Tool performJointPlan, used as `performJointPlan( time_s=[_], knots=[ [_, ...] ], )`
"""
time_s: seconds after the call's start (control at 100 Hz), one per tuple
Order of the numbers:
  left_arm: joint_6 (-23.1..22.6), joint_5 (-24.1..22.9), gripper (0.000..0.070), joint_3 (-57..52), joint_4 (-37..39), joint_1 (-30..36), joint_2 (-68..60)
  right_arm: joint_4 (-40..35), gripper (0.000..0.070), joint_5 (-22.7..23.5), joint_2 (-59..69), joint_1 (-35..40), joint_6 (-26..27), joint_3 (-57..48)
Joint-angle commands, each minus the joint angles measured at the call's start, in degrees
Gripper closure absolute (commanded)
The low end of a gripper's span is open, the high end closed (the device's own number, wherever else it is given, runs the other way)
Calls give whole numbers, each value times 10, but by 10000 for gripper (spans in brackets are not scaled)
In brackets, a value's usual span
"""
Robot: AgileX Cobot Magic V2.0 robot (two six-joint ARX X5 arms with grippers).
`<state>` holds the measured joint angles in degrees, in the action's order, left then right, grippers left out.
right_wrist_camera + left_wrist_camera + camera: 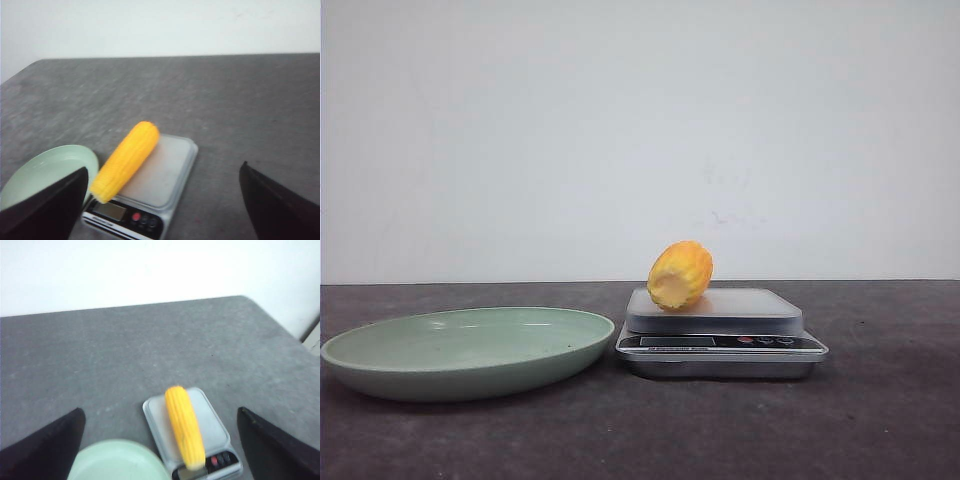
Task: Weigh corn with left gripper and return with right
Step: 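Open the left gripper and raise it away from the scale, then lower the open right gripper over the corn on the scale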
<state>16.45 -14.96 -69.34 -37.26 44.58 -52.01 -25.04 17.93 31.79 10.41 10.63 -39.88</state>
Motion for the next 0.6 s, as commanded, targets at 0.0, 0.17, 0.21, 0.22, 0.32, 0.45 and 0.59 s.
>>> performJointPlan(
  time_s=[0.0, 0.17, 0.21, 0.22, 0.32, 0.45, 0.59],
  knots=[
    [2, -3, 102, 66, -1, 9, 72, 5, 88, 2, 36, 19, 12, -23],
    [50, -1, 102, 188, -32, 17, 236, 6, 88, -1, 145, 87, 25, -70],
    [54, -1, 102, 198, -45, 17, 262, 8, 88, -4, 172, 104, 28, -81],
    [55, -1, 102, 200, -49, 17, 267, 9, 88, -5, 179, 108, 30, -84],
    [55, -1, 102, 202, -68, 17, 302, 14, 88, -38, 247, 144, 45, -114],
    [54, 1, 102, 202, -73, 17, 313, 13, 88, -74, 337, 174, 81, -159],
    [54, 14, 102, 202, -84, 17, 306, 4, 89, -107, 428, 194, 104, -214]
  ],
)
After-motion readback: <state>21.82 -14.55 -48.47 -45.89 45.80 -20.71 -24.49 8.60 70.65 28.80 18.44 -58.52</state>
